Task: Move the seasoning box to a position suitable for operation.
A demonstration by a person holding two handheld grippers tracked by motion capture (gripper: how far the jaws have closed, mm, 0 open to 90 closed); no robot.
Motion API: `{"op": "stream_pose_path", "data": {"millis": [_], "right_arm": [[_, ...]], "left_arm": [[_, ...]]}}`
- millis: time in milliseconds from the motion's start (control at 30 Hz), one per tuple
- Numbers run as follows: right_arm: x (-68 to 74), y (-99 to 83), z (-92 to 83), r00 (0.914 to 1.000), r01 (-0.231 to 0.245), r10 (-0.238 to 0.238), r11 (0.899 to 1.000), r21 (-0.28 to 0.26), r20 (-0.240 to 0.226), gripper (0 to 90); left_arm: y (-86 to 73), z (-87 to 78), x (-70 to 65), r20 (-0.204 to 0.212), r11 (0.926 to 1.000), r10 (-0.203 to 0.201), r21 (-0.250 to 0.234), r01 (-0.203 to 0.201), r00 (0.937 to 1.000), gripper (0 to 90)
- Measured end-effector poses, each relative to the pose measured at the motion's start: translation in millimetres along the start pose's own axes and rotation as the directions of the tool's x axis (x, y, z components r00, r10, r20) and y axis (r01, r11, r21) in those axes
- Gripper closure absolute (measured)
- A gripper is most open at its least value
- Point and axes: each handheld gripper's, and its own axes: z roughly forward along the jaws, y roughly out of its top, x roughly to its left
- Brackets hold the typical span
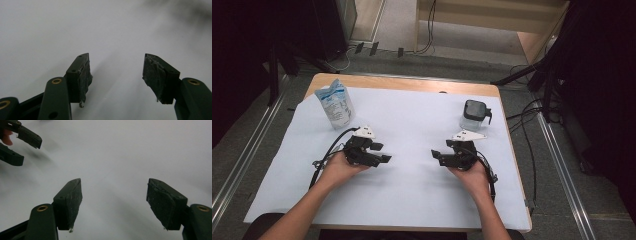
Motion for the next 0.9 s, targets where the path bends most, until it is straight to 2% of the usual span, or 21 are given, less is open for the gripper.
{"op": "stream_pose_path", "data": {"millis": [167, 433, 633, 900], "right_arm": [[-0.5, 0.7, 0.7, 1.0, -0.004, 0.004, 1.0, 0.001, 0.005, 29.1], [-1.9, 0.9, -0.3, 0.9998, -0.009, 0.009, 1.0, -0.003, 0.018, 29.4], [-7.7, 1.2, -6.1, 0.9981, -0.036, 0.037, 0.999, -0.024, 0.049, 29.2], [-18.3, -0.3, -12.9, 0.9914, -0.074, 0.078, 0.996, -0.044, 0.105, 29.1]], "left_arm": [[-0.6, 1.0, -1.7, -0.005, 0.9999, 0.005, 0.01, -0.005, 1.0, 39.0], [0.3, -1.0, -2.1, 0.015, 1.0, 0.0, 0.0, 0.0, 0.9999, 39.3], [0.7, -0.9, -3.2, 0.015, 0.9999, 0.013, 0.002, -0.013, 0.9998, 39.4], [0.8, -0.6, -3.4, 0.022, 1.0, 0.009, -0.002, -0.009, 0.9997, 39.3]]}}
